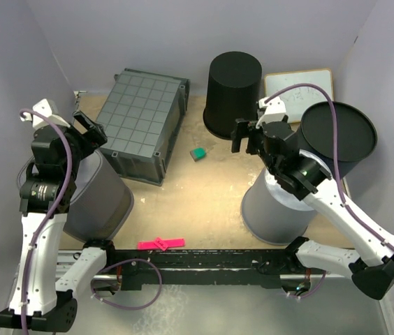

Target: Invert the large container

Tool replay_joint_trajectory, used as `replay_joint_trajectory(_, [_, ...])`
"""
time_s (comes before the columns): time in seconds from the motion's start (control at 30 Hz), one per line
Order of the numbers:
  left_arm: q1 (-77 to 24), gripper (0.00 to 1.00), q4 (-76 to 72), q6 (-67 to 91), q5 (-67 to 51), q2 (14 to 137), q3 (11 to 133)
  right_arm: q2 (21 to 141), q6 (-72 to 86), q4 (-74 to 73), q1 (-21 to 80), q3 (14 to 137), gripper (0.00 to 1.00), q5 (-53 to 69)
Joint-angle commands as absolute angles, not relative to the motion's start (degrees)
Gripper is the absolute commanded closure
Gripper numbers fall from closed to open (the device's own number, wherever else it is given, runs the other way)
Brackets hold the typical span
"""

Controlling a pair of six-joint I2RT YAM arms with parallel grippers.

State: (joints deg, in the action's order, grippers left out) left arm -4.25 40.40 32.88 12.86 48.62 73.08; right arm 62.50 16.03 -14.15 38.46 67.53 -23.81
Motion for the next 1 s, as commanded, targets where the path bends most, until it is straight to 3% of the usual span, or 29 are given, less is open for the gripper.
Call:
replay_joint_trajectory(0.0, [-4.1,0.16,42.4,31.5,17.6,50.5,71.4,60.7,16.2,-22.5,37.8,66.8,0.0,-35.6])
replay_joint_trajectory(0.5, [-4.1,0.15,38.6,32.0,18.6,46.5,70.2,57.2,18.7,-18.8,37.4,69.0,0.0,-26.8])
replay_joint_trajectory(0.97, [-4.1,0.16,37.0,33.0,18.5,46.6,70.0,51.8,18.9,-14.2,37.4,63.9,0.0,-29.6])
